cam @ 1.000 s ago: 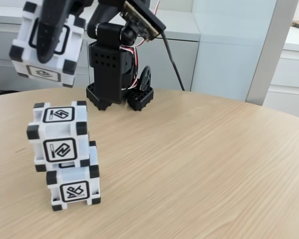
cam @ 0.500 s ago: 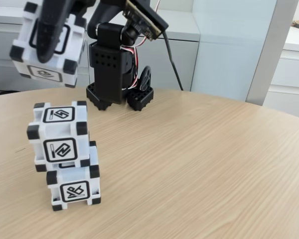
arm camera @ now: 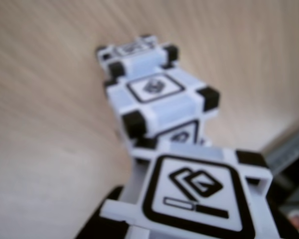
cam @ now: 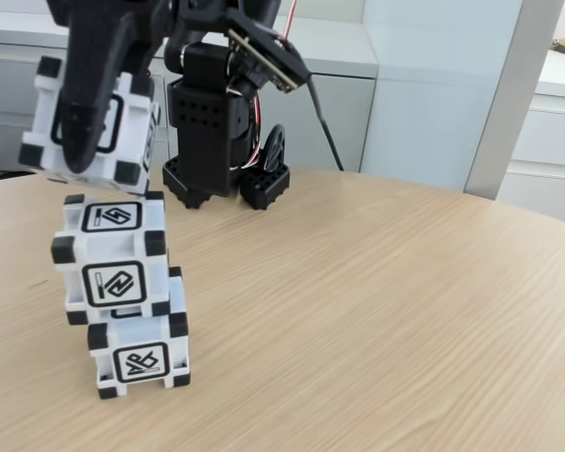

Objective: Stack cubes from left to right.

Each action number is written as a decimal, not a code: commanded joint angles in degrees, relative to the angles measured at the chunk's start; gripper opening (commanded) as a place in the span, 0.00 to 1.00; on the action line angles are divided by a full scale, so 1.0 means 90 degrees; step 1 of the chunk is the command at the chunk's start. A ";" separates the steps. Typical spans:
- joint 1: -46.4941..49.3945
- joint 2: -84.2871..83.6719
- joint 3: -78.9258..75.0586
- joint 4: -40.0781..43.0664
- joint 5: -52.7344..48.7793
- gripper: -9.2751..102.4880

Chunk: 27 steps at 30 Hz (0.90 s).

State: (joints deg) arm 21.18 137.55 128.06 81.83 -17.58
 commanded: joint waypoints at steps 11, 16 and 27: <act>-0.0020 -0.0039 -0.0039 0.0000 -0.0420 0.27; -0.0020 -0.0039 -0.0039 0.0000 -0.0537 0.33; -0.0020 -0.0039 -0.0039 0.0000 -0.0605 0.39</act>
State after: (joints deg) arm 20.74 137.20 128.06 81.83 -22.76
